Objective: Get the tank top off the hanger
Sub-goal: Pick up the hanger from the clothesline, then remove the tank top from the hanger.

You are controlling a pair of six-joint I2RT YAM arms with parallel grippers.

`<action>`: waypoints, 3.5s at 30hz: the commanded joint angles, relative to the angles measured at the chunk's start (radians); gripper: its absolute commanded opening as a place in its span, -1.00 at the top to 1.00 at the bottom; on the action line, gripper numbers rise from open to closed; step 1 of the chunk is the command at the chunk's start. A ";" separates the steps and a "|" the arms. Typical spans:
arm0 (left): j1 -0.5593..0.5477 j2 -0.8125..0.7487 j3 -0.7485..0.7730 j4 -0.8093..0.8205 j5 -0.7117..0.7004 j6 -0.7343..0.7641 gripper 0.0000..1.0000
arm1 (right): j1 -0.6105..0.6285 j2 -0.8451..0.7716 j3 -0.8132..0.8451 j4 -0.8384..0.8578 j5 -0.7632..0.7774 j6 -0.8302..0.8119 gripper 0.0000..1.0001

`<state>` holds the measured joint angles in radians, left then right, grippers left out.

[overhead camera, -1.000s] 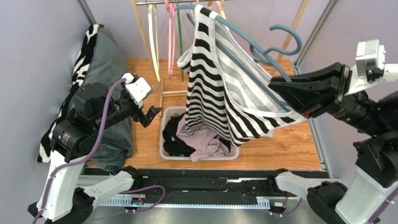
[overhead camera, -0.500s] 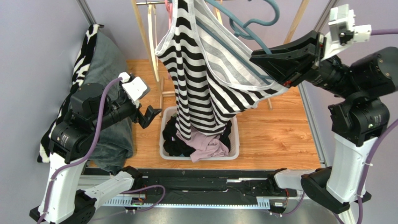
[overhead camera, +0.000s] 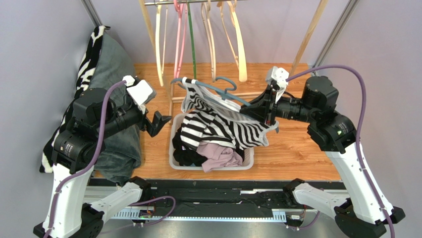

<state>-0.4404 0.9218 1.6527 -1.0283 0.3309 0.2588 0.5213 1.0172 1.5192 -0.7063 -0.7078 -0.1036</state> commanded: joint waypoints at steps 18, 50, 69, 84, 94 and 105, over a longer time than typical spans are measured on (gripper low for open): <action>0.019 -0.103 -0.251 0.148 0.250 -0.224 -0.98 | 0.013 -0.204 -0.120 -0.151 -0.228 -0.068 1.00; 0.012 -0.028 -0.413 0.418 0.378 -0.391 -0.94 | 0.051 -0.299 -0.402 0.280 -0.074 0.200 1.00; 0.014 0.098 -0.234 0.481 0.470 -0.382 0.77 | 0.065 -0.230 -0.309 0.275 -0.160 0.265 1.00; 0.072 0.075 0.065 0.425 0.520 -0.418 1.00 | 0.072 -0.092 0.053 0.134 -0.194 0.205 1.00; 0.114 -0.030 -0.027 0.367 0.511 -0.400 1.00 | 0.074 -0.164 -0.157 0.093 -0.151 0.171 1.00; 0.183 -0.080 -0.086 0.313 0.260 -0.401 1.00 | 0.072 -0.278 -0.189 -0.106 -0.166 0.055 1.00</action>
<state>-0.2794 0.8597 1.5822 -0.7258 0.7200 -0.1463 0.5926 0.8104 1.3216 -0.7250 -0.8715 0.0105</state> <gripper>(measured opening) 0.009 0.137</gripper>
